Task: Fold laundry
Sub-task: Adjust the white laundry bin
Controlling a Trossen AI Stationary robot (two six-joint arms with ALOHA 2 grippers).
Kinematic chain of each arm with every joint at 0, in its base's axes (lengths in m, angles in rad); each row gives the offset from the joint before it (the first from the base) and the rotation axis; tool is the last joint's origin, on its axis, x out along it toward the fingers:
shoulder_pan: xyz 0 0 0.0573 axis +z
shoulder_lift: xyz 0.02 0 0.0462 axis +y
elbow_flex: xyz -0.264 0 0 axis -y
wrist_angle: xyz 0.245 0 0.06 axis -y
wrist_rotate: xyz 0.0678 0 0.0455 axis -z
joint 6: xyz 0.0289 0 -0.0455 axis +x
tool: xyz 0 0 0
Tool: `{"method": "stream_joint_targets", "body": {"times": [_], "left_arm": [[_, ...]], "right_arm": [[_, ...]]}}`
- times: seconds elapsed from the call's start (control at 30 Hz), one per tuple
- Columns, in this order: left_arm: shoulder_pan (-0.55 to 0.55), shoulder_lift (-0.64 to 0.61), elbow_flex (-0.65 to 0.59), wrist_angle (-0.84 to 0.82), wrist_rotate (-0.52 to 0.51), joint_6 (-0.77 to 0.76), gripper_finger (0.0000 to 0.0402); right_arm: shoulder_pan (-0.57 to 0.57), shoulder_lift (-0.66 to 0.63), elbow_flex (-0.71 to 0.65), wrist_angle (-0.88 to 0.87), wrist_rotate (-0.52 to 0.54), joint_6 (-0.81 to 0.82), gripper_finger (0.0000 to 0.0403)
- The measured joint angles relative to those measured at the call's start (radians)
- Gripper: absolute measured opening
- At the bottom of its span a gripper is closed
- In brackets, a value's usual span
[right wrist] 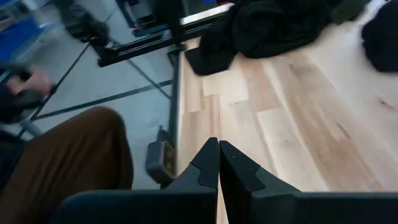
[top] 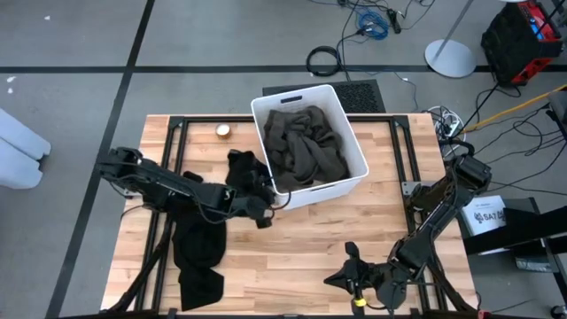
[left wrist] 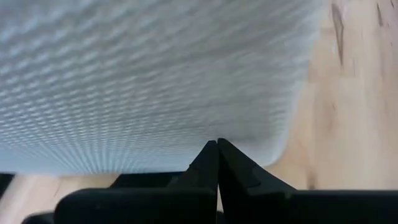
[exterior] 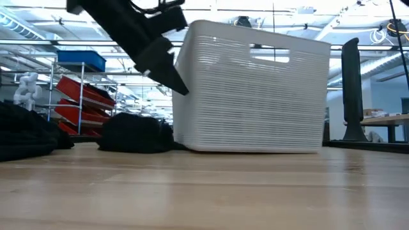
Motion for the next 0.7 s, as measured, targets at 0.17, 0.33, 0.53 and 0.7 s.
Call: {"method": "stream_joint_targets", "body": {"times": [0.17, 0.33, 0.53, 0.7], "left_arm": [[0.030, 0.055, 0.000, 0.146, 0.086, 0.026, 0.0002], [0.052, 0.092, 0.000, 0.285, 0.216, 0.033, 0.0002], [0.020, 0.062, 0.000, 0.257, 0.286, 0.057, 0.0002], [-0.047, 0.013, 0.000, 0.216, 0.244, 0.052, 0.0002]], "right_arm": [[-0.039, -0.003, 0.001, -0.195, 0.070, 0.160, 0.0000], [-0.122, -0.019, 0.001, -0.530, 0.182, 0.474, 0.0000], [-0.224, -0.019, 0.001, -0.805, 0.206, 0.670, 0.0000], [-0.313, -0.019, 0.000, -0.910, 0.209, 0.704, 0.0000]]}}
